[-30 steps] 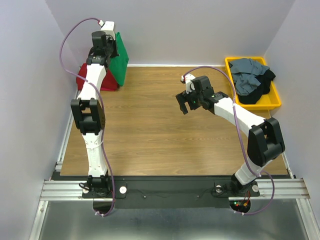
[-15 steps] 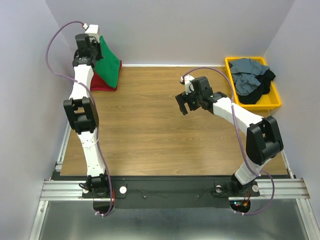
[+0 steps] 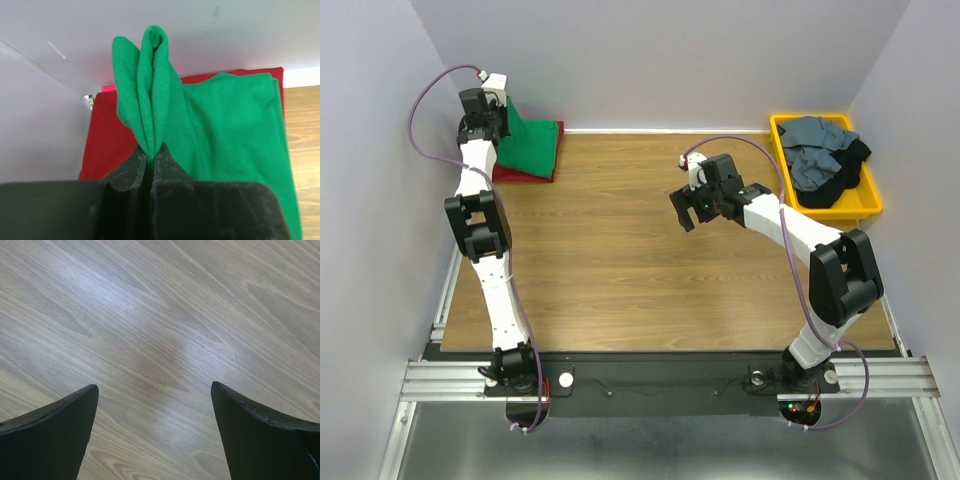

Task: Fold and stack the t-shirts
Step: Neatly place the folded tshirt to the corner

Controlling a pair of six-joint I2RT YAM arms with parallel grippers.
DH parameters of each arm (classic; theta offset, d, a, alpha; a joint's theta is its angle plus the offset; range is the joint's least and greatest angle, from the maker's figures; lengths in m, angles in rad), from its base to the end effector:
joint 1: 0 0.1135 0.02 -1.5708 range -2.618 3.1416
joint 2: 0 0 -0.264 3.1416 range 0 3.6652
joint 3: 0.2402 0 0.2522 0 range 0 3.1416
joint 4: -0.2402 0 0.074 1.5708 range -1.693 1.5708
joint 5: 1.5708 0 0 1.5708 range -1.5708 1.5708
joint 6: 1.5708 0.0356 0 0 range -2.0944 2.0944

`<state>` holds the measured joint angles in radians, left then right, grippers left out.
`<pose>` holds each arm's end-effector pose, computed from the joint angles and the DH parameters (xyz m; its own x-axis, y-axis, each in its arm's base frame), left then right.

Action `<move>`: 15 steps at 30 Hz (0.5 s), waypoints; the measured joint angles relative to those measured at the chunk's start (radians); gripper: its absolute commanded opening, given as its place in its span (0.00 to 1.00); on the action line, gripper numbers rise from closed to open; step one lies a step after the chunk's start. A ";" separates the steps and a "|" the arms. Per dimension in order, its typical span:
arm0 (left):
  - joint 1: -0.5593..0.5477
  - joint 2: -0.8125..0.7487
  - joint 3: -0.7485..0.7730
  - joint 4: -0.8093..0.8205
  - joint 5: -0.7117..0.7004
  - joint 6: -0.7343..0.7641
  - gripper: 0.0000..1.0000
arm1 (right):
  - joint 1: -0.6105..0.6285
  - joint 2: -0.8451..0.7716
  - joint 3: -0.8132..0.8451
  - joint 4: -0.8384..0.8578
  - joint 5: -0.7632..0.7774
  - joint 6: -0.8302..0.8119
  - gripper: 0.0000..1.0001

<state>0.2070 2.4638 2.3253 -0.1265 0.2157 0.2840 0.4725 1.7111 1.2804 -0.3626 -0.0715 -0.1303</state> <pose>0.5707 0.1121 0.2762 -0.2457 0.2281 -0.9421 0.0732 0.9735 0.2166 0.3384 0.1758 0.2491 -0.5644 -0.4340 -0.7022 -0.5768 0.8159 -0.0407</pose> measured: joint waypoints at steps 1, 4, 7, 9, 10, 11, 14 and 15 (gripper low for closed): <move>0.005 0.005 0.000 0.013 0.003 0.006 0.01 | 0.000 0.001 0.002 -0.002 0.000 0.000 1.00; 0.018 0.017 0.000 0.043 0.003 0.025 0.33 | 0.000 0.003 0.006 -0.008 0.000 0.000 1.00; 0.027 0.023 0.000 0.057 -0.020 0.040 0.55 | 0.000 0.009 0.019 -0.015 0.000 0.000 1.00; 0.035 0.023 0.000 0.073 -0.053 0.058 0.57 | 0.000 0.009 0.024 -0.020 0.000 0.000 1.00; 0.036 0.023 0.000 0.080 -0.061 0.063 0.58 | 0.000 0.009 0.025 -0.021 0.000 0.000 1.00; 0.042 0.023 0.003 0.088 -0.073 0.069 0.62 | 0.000 0.009 0.027 -0.022 0.000 0.000 1.00; 0.057 0.015 0.004 0.097 -0.087 0.080 0.62 | 0.000 0.009 0.027 -0.024 0.000 0.000 1.00; 0.061 0.012 0.004 0.096 -0.087 0.084 0.62 | 0.000 0.009 0.027 -0.024 0.000 0.000 1.00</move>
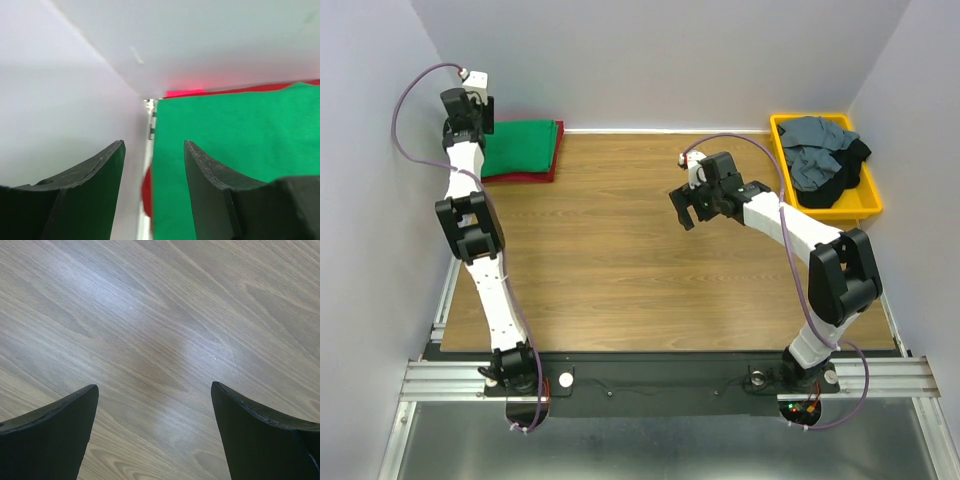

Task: Fold and stack the t-shirts
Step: Neatly place the folded tshirt to the corner

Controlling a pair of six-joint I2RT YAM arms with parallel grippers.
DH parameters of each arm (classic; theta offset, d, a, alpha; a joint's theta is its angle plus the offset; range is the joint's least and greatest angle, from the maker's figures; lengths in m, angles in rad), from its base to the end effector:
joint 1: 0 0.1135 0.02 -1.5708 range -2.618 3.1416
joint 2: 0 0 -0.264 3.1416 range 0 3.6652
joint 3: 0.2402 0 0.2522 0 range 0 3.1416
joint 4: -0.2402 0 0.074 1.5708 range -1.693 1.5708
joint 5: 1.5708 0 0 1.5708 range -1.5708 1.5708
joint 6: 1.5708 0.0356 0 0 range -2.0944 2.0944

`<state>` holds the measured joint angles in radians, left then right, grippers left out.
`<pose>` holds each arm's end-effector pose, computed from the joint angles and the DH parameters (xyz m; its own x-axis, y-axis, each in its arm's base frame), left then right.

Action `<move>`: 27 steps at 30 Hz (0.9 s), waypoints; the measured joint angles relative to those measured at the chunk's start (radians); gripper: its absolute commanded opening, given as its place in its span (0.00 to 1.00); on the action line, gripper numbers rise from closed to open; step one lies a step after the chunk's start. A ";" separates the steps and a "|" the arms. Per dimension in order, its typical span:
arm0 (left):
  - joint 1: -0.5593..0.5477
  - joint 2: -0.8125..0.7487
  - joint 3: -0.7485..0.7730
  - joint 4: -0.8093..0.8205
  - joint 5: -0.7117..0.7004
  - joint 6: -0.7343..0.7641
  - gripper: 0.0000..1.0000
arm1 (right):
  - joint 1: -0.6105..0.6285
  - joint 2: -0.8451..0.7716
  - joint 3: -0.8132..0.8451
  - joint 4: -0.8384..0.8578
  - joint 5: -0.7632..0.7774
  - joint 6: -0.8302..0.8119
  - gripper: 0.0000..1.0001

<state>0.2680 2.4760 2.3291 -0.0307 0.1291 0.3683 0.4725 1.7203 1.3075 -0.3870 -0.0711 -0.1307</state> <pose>0.5666 0.1508 0.2807 -0.2095 0.3127 -0.9265 -0.0696 0.9403 0.3331 0.3409 0.1771 0.2527 -0.5683 -0.4364 -0.6975 -0.5770 0.8157 -0.0403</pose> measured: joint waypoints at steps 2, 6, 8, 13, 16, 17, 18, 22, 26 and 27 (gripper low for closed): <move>0.014 -0.031 -0.016 -0.004 0.005 0.006 0.61 | 0.000 0.000 0.000 -0.002 0.000 0.000 1.00; 0.029 -0.147 -0.115 -0.014 0.047 0.003 0.59 | 0.000 -0.002 0.000 -0.003 0.002 0.000 1.00; 0.036 -0.200 -0.151 -0.027 0.083 -0.007 0.65 | 0.000 -0.004 0.000 -0.003 0.004 0.000 1.00; 0.043 -0.369 -0.275 -0.048 0.222 -0.076 0.97 | -0.014 -0.029 0.000 -0.007 0.003 0.006 1.00; 0.035 -0.482 -0.379 -0.076 0.278 -0.117 0.97 | -0.040 -0.061 0.000 -0.010 0.000 0.021 1.00; 0.028 -0.517 -0.406 -0.095 0.285 -0.122 0.97 | -0.054 -0.077 -0.001 -0.010 -0.002 0.026 1.00; 0.017 -0.553 -0.440 -0.106 0.287 -0.124 0.98 | -0.067 -0.095 -0.005 -0.009 -0.007 0.035 1.00; -0.076 -0.744 -0.621 -0.153 0.289 -0.122 0.97 | -0.159 -0.185 -0.054 -0.007 -0.051 0.080 1.00; -0.221 -0.933 -0.820 -0.168 0.243 -0.109 0.98 | -0.259 -0.242 -0.113 -0.010 -0.069 0.135 1.00; -0.251 -0.964 -0.855 -0.167 0.237 -0.108 0.98 | -0.278 -0.253 -0.131 -0.013 -0.067 0.142 1.00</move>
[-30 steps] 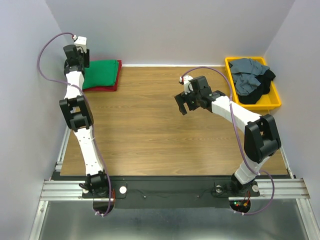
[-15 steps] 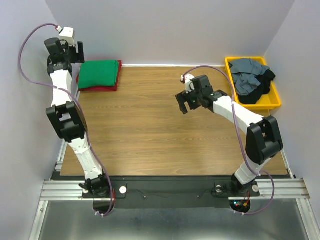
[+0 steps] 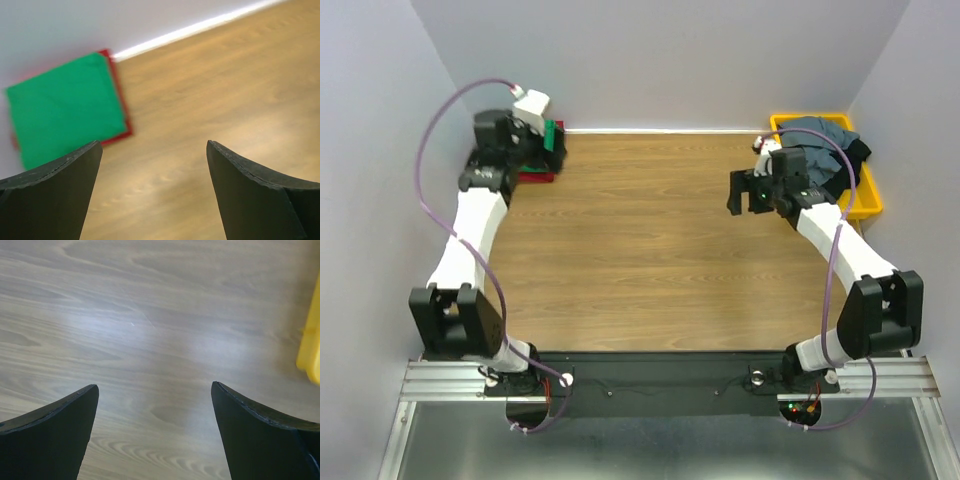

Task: Fold and stack the t-shirts
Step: Neatly place the folded tshirt to the corner

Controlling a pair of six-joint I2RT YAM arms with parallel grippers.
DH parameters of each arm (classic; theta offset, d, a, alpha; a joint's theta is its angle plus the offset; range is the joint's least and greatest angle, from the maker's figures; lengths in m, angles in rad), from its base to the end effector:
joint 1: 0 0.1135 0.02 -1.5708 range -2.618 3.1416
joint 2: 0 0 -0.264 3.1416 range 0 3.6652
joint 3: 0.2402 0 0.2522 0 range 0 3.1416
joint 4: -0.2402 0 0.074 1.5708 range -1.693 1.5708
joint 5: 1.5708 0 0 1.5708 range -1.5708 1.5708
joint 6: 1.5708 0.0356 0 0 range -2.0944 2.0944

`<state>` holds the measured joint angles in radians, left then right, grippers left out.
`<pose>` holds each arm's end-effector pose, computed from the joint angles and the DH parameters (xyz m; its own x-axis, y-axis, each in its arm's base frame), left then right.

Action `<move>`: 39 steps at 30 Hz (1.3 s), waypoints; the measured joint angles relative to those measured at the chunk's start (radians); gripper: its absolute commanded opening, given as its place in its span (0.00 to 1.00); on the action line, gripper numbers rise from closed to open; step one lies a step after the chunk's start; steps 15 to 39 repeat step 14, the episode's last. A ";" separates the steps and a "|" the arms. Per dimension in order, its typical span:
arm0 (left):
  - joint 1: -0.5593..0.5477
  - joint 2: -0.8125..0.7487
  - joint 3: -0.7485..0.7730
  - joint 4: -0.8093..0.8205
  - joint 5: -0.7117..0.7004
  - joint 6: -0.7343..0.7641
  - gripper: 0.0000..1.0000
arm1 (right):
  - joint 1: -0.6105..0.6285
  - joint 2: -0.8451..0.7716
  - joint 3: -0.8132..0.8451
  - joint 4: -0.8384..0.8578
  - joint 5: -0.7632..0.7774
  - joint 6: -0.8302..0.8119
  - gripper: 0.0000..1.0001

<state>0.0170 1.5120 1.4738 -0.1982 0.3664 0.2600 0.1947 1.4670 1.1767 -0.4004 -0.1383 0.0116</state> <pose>0.3560 -0.0067 0.4025 -0.1408 0.2377 -0.9611 0.3814 0.9089 0.1688 0.3216 0.0684 0.2938 -0.6284 -0.1122 -0.7697 -0.2886 0.9525 0.0968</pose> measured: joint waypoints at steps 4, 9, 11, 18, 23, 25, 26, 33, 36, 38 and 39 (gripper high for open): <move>-0.103 -0.163 -0.226 0.001 -0.004 0.000 0.98 | -0.036 -0.064 -0.110 -0.017 0.025 0.014 1.00; -0.121 -0.282 -0.462 -0.007 -0.014 -0.002 0.98 | -0.036 -0.172 -0.255 -0.051 0.033 0.015 1.00; -0.122 -0.304 -0.523 -0.010 -0.015 0.001 0.98 | -0.036 -0.214 -0.296 -0.065 0.027 0.014 1.00; -0.125 -0.347 -0.608 -0.013 -0.016 0.004 0.98 | -0.036 -0.247 -0.327 -0.076 -0.002 0.011 1.00; -0.125 -0.347 -0.608 -0.013 -0.016 0.004 0.98 | -0.036 -0.247 -0.327 -0.076 -0.002 0.011 1.00; -0.125 -0.347 -0.608 -0.013 -0.016 0.004 0.98 | -0.036 -0.247 -0.327 -0.076 -0.002 0.011 1.00; -0.125 -0.347 -0.608 -0.013 -0.016 0.004 0.98 | -0.036 -0.247 -0.327 -0.076 -0.002 0.011 1.00; -0.125 -0.347 -0.608 -0.013 -0.016 0.004 0.98 | -0.036 -0.247 -0.327 -0.076 -0.002 0.011 1.00; -0.125 -0.347 -0.608 -0.013 -0.016 0.004 0.98 | -0.036 -0.247 -0.327 -0.076 -0.002 0.011 1.00; -0.125 -0.347 -0.608 -0.013 -0.016 0.004 0.98 | -0.036 -0.247 -0.327 -0.076 -0.002 0.011 1.00; -0.125 -0.347 -0.608 -0.013 -0.016 0.004 0.98 | -0.036 -0.247 -0.327 -0.076 -0.002 0.011 1.00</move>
